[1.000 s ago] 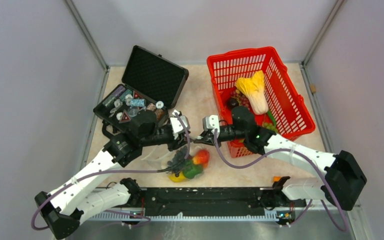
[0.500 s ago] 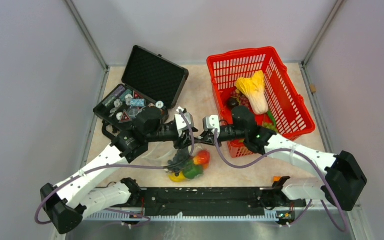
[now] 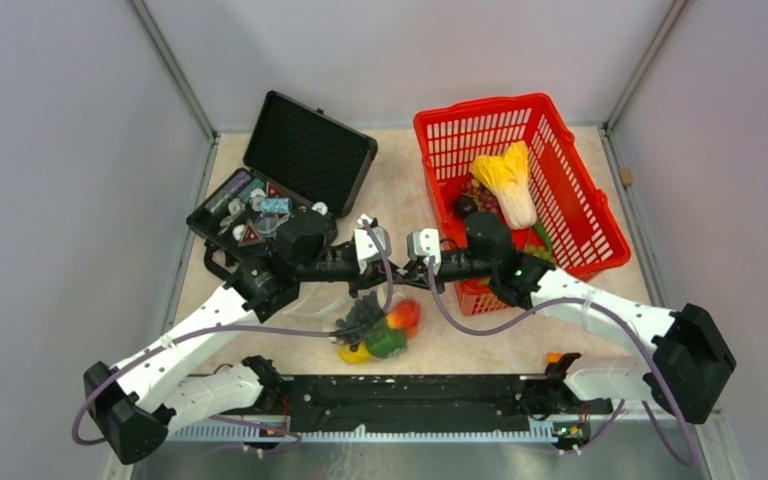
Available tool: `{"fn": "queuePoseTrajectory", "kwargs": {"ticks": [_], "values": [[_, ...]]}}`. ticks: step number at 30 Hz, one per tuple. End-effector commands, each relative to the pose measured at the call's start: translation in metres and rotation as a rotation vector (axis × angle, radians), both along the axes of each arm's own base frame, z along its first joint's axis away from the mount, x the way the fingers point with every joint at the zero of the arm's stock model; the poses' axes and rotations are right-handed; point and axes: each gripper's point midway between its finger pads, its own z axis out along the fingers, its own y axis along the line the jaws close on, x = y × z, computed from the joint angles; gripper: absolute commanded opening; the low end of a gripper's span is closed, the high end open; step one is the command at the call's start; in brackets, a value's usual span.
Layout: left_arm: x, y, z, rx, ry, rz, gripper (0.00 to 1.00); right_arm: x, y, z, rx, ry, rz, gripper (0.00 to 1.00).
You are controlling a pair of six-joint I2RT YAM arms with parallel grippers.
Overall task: Place the food in the zip-top bag and seal the zipper
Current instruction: Zip the zipper food storage bag at the center of the board.
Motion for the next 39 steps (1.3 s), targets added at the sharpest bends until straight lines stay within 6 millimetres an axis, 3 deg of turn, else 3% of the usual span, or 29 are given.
{"fn": "queuePoseTrajectory", "kwargs": {"ticks": [1, 12, 18, 20, 25, 39], "values": [[0.002, -0.002, 0.013, -0.008, -0.045, -0.017, 0.03, 0.002, -0.002, 0.013, 0.017, -0.038, -0.001, 0.00], [0.007, 0.018, 0.001, 0.094, -0.052, 0.059, 0.00, 0.006, -0.004, 0.014, 0.036, -0.033, -0.043, 0.00], [0.002, 0.016, 0.012, 0.053, -0.059, 0.045, 0.00, 0.004, -0.002, 0.013, 0.043, -0.029, -0.031, 0.00], [0.000, 0.014, 0.014, 0.045, -0.056, 0.030, 0.00, 0.003, -0.002, 0.013, 0.051, -0.032, -0.028, 0.14], [0.001, 0.011, 0.017, 0.042, -0.057, 0.025, 0.00, 0.005, -0.004, 0.021, 0.055, -0.056, -0.042, 0.30], [0.003, 0.009, 0.014, 0.061, -0.044, 0.028, 0.00, 0.019, -0.008, 0.043, 0.013, -0.150, -0.084, 0.27]]}}
